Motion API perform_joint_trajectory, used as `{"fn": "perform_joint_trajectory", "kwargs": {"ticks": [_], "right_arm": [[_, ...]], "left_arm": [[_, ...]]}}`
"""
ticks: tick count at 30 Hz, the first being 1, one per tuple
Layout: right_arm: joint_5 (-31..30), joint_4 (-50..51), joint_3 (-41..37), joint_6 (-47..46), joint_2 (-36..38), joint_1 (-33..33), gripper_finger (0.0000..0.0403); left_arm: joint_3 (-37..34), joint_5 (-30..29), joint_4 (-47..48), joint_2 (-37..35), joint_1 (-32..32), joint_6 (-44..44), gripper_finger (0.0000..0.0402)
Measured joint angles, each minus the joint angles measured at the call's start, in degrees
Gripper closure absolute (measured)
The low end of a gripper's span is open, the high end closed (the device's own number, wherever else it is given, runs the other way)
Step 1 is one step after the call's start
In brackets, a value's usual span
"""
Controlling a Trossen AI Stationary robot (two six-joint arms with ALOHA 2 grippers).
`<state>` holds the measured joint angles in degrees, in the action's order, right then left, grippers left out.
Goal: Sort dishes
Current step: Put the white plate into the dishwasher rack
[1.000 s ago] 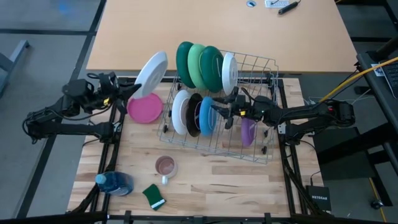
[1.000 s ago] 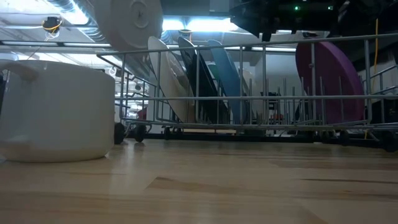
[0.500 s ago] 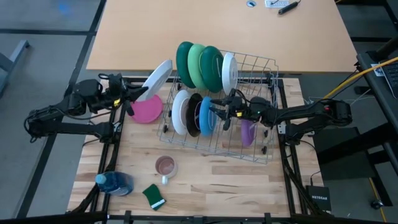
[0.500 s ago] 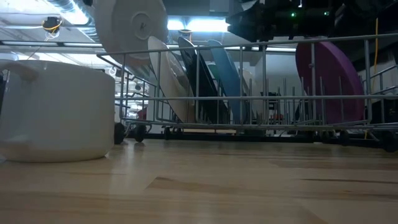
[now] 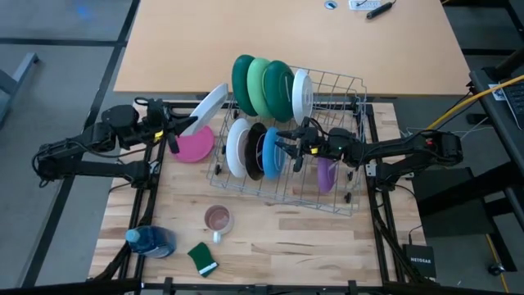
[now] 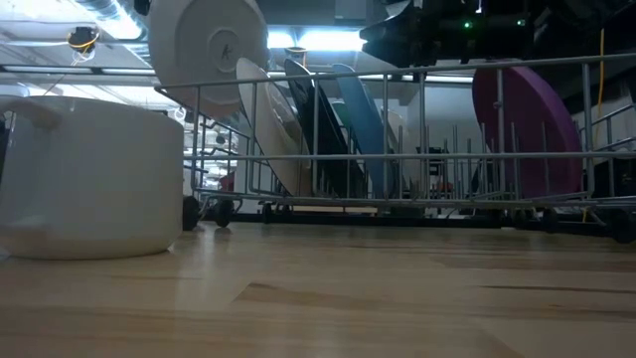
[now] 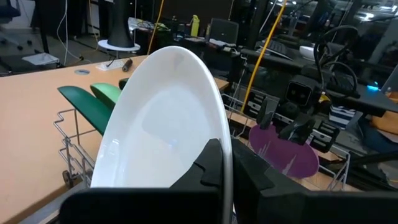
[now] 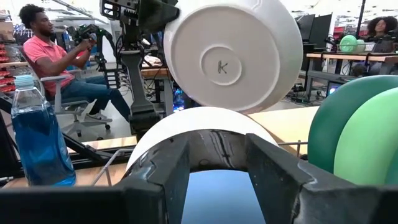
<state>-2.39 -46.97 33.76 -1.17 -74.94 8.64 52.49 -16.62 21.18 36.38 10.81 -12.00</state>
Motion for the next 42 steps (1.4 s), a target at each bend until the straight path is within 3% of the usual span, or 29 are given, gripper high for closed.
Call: {"fn": "perform_joint_trajectory", "kwargs": {"ticks": [11,15,22,31,42], "right_arm": [[0.0,-2.4,0.4,0.3,0.0,0.0,0.0243],[2.1,1.0,5.9,3.0,0.0,0.0,0.0243],[3.1,26.7,26.2,18.5,-2.5,0.5,0.0243],[9.9,57.4,59.6,34.1,-16.2,5.5,0.0243],[19.1,74.0,89.9,39.5,-35.7,11.6,0.0243]], "left_arm": [[0.0,0.0,0.0,0.1,0.0,0.0,0.0402],[0.0,0.2,0.1,0.3,0.0,0.0,0.0402],[0.0,1.1,0.1,0.3,0.0,0.0,0.0402],[0.0,1.3,0.7,0.9,0.0,-0.1,0.0402],[0.0,3.1,1.1,2.1,-0.1,1.1,0.0402]]}}
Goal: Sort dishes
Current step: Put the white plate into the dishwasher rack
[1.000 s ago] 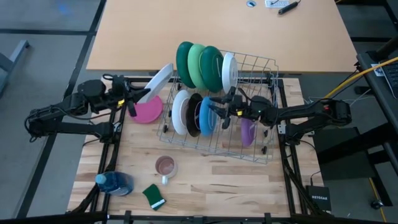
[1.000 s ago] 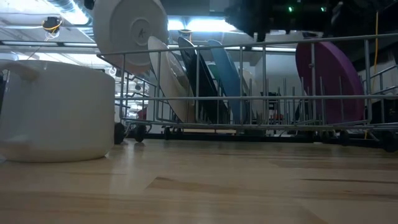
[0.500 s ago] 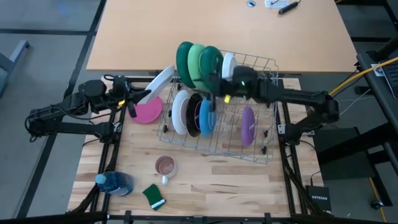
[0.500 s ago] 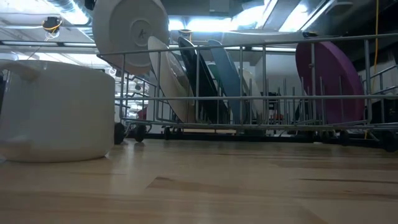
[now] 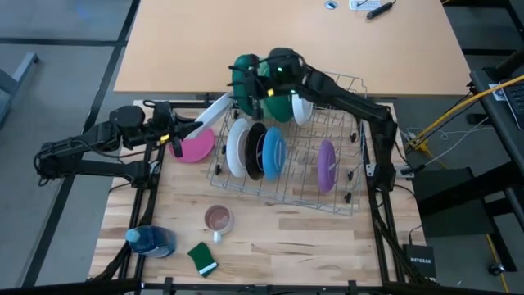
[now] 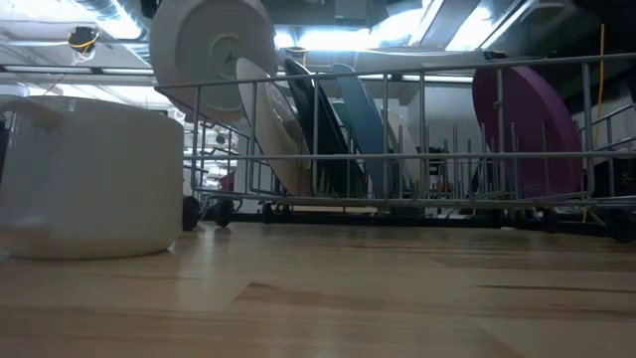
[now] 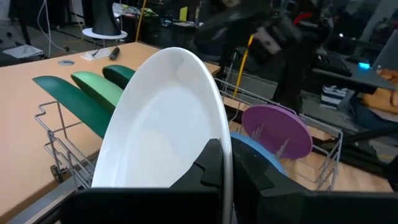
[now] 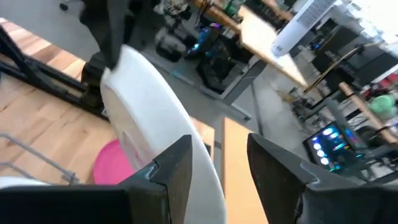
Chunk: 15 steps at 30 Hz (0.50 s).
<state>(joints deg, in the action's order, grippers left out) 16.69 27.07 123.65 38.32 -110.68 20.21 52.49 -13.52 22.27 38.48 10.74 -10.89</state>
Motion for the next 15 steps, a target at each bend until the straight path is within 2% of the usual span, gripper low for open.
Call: {"fn": "perform_joint_trajectory", "kwargs": {"ticks": [5,15], "right_arm": [[2.5,4.3,5.0,1.0,-4.7,0.8,0.0243],[4.0,5.7,5.2,3.0,-5.3,0.8,0.0243]], "left_arm": [[0.0,0.1,0.4,0.2,0.0,2.1,0.0402],[0.0,0.1,6.4,0.4,0.0,3.5,0.0402]]}}
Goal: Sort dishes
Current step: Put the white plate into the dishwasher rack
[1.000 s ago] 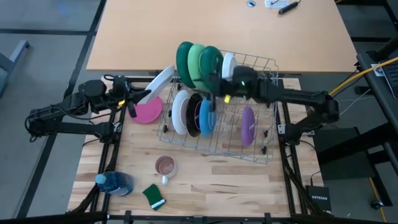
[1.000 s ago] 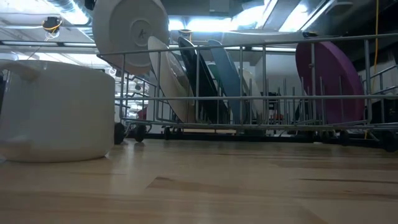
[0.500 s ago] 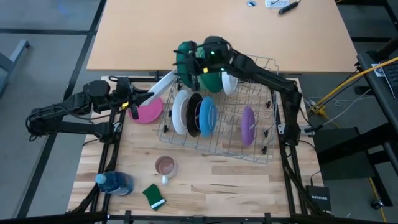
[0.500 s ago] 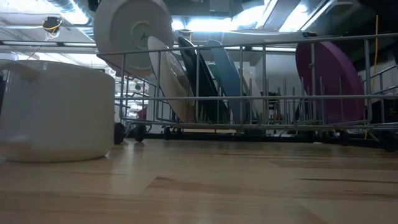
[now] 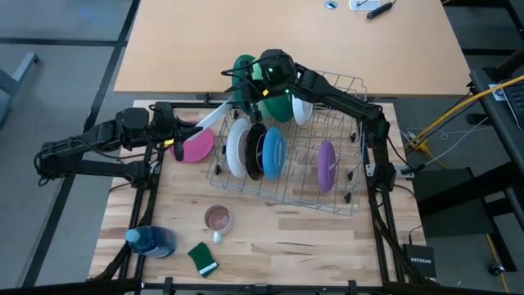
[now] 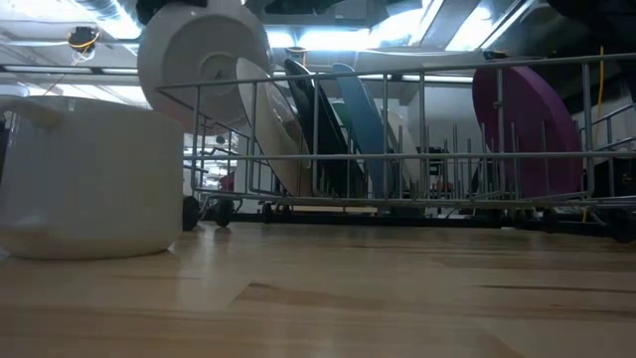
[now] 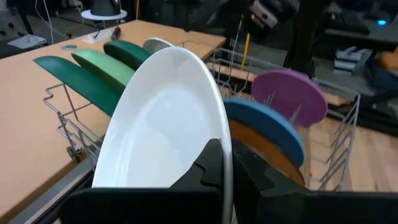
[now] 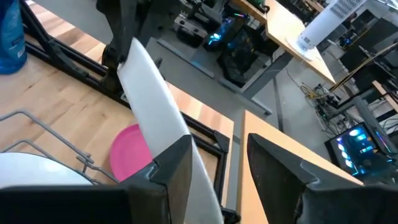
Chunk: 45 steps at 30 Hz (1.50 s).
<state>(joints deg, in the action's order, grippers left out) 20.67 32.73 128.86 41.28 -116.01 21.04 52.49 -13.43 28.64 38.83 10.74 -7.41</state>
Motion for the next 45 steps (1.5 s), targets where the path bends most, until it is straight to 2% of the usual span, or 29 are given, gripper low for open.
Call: {"fn": "perform_joint_trajectory", "kwargs": {"ticks": [6,19,26,45], "right_arm": [[2.5,0.4,0.0,1.0,-0.4,0.0,0.0243],[3.0,0.7,0.0,2.6,-0.9,0.0,0.0243],[6.1,6.6,0.0,2.6,-0.9,-0.1,0.0243],[4.9,7.8,-0.1,5.7,-4.5,-1.2,0.0243]], "left_arm": [[0.0,0.0,1.0,0.9,0.0,2.4,0.0402],[0.0,0.0,1.2,3.4,0.0,6.6,0.0402],[0.0,0.0,1.2,5.3,0.0,9.3,0.0402],[0.0,0.0,1.3,6.0,0.0,10.9,0.0402]]}}
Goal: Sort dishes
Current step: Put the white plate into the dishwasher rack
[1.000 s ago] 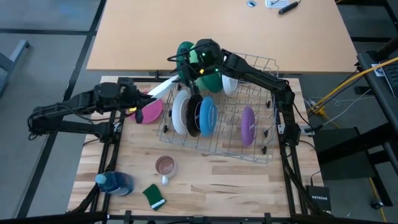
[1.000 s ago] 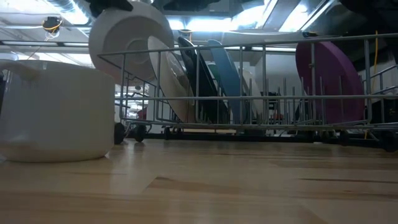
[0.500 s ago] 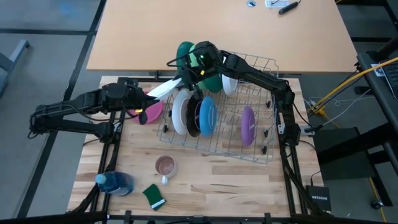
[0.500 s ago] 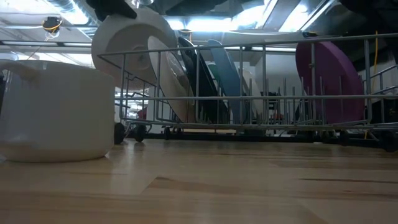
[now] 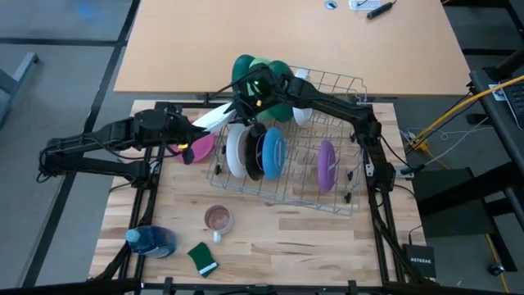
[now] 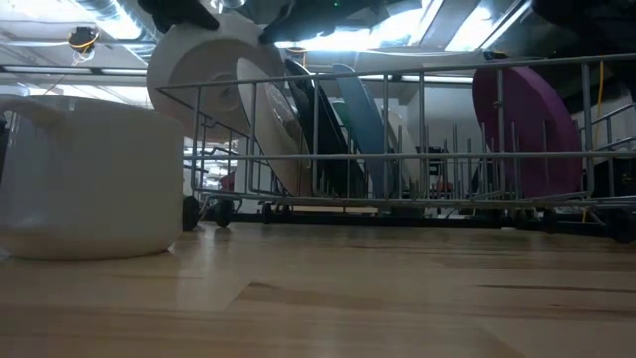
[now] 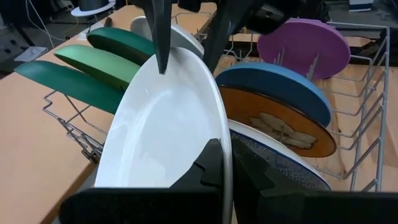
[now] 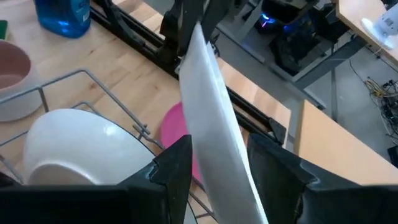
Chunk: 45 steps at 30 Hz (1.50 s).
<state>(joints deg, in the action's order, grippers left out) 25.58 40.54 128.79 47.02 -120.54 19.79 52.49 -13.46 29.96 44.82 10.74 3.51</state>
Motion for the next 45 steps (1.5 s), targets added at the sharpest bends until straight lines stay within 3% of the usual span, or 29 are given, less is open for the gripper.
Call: {"fn": "perform_joint_trajectory", "kwargs": {"ticks": [11,21,31,45], "right_arm": [[-0.4,0.2,0.0,0.0,-1.2,0.1,0.0246],[0.1,2.2,0.0,0.1,-3.1,0.0,0.0311],[1.4,2.1,0.0,1.3,-4.1,0.0,0.0342],[-0.1,1.2,0.0,4.1,-4.3,-0.1,0.0358]], "left_arm": [[0.0,-0.2,1.3,0.8,-0.3,2.5,0.0402],[-0.1,-0.3,2.0,2.2,-0.6,4.8,0.0402],[-0.1,0.1,2.8,2.4,-0.6,7.0,0.0401],[0.1,-2.7,6.1,2.3,-0.6,18.7,0.0384]]}}
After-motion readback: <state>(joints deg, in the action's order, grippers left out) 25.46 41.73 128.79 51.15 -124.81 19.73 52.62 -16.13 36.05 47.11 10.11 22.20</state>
